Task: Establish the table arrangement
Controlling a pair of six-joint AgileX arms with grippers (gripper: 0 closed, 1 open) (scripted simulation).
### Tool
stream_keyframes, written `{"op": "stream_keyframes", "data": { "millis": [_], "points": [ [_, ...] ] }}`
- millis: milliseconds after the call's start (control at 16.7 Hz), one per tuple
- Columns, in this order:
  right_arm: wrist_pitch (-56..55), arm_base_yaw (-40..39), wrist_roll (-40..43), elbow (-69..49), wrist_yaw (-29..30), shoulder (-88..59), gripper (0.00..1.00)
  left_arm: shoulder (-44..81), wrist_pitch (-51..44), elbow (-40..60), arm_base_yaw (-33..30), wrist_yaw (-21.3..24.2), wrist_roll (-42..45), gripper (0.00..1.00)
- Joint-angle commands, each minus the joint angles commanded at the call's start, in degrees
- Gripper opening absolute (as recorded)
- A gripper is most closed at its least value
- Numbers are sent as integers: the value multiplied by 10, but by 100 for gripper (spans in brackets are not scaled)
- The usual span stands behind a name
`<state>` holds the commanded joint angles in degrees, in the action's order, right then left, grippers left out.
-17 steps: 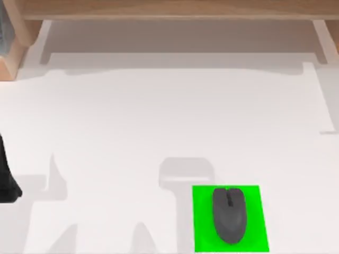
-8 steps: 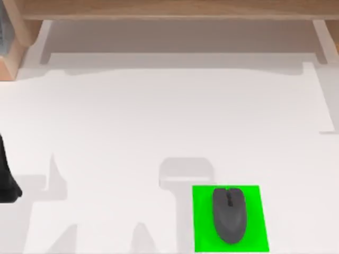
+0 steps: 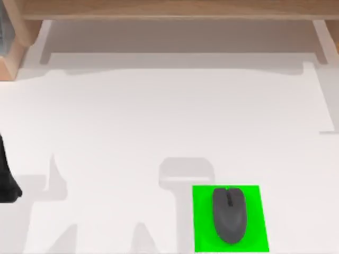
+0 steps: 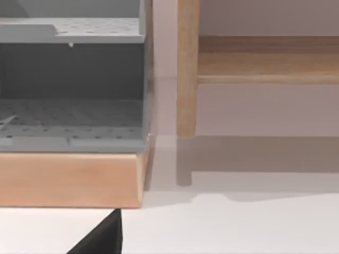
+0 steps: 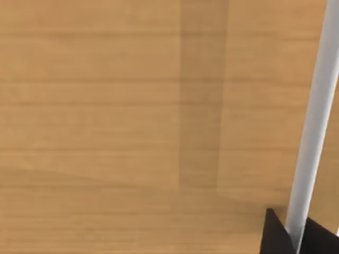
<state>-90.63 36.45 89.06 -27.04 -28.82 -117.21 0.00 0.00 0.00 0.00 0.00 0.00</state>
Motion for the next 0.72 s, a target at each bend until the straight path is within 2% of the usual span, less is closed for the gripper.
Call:
{"op": "stream_keyframes", "data": {
  "millis": [240, 720],
  "points": [
    [9, -6, -1, -9, 5, -6, 0, 0, 0, 0, 0, 0, 0, 100],
    [85, -63, -1, -129, 65, -48, 0, 0, 0, 0, 0, 0, 0, 100]
  ]
}}
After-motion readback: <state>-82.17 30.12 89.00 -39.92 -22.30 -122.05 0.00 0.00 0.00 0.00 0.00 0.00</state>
